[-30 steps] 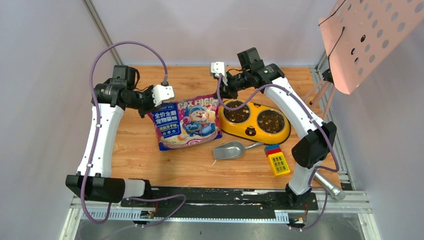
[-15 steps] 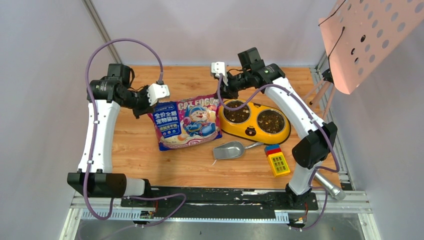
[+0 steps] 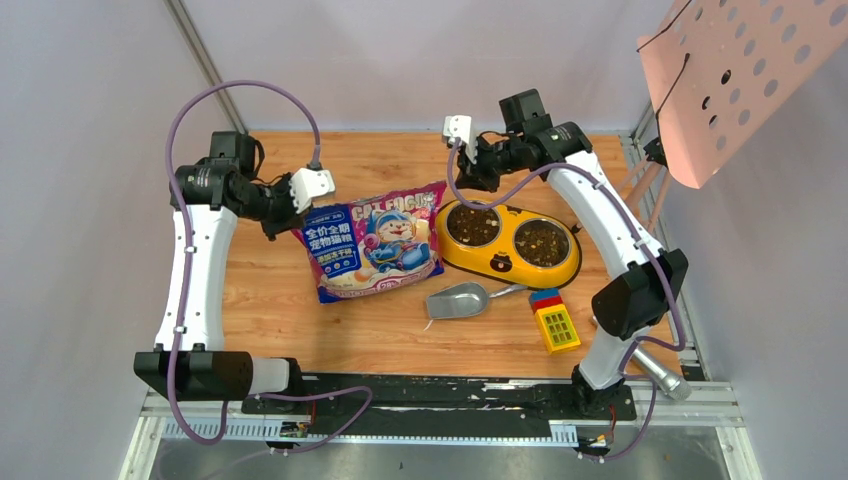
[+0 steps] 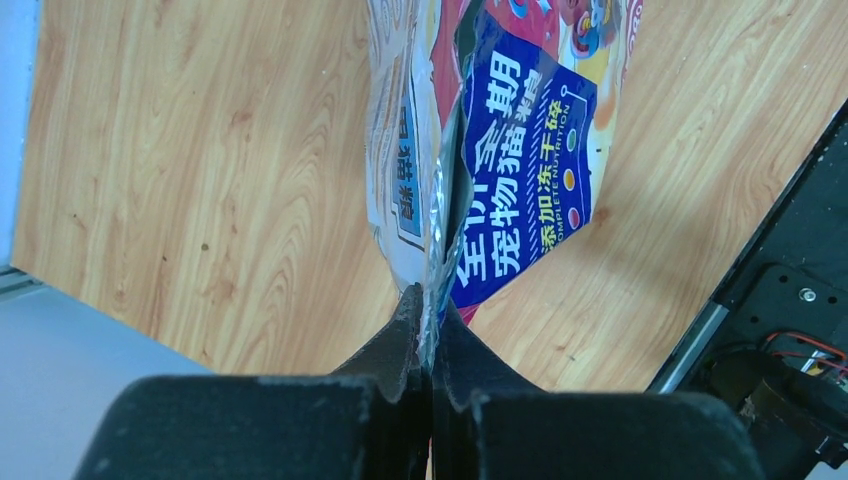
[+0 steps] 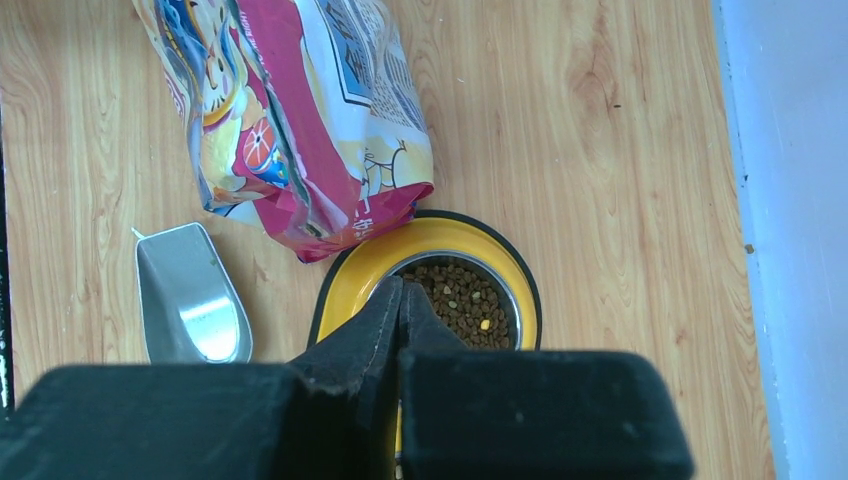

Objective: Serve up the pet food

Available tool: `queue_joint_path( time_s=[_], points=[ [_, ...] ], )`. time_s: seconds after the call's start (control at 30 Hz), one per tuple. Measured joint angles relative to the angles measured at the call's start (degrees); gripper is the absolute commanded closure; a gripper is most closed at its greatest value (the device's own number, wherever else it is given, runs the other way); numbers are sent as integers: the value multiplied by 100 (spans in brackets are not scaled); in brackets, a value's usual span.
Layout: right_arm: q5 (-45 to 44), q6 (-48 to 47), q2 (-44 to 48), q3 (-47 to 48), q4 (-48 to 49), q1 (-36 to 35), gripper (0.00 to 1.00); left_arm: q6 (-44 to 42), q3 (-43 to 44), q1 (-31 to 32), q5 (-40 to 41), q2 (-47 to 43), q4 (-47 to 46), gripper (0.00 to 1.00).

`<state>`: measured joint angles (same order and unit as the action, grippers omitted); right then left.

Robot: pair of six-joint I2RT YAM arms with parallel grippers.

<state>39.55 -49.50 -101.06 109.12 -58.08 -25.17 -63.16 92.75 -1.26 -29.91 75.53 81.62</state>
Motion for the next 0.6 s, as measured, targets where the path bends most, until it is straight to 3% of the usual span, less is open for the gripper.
queue_joint_path(
  time_s=[0.07, 0.1, 0.17, 0.23, 0.4, 0.43, 0.47, 0.6],
  points=[
    [-7, 13, 0, 0, 0, 28, 100, 92, -4, -2, 9, -4, -28, 80],
    [-4, 35, 0, 0, 0, 44, 96, 177, -9, -2, 28, -11, -57, 66],
    [-4, 149, 0, 0, 7, 94, 77, 402, -9, -35, 92, -44, -155, 48],
    [-9, 385, 2, -24, 57, 136, 58, 811, -9, -173, 181, -144, -378, 37],
    [-313, 1370, 103, -234, 577, 337, 18, 2033, -9, -555, 485, -431, -1080, 24],
    [-424, 1641, 125, -256, 710, 400, 16, 2356, -22, -614, 590, -483, -1263, 21],
    [-544, 1908, 151, -273, 852, 435, 4, 2677, -59, -664, 715, -546, -1488, 20],
    [-1174, 2809, 354, -452, 1397, 651, 0, 3954, -304, -765, 1327, -826, -2544, 14]
  ],
)
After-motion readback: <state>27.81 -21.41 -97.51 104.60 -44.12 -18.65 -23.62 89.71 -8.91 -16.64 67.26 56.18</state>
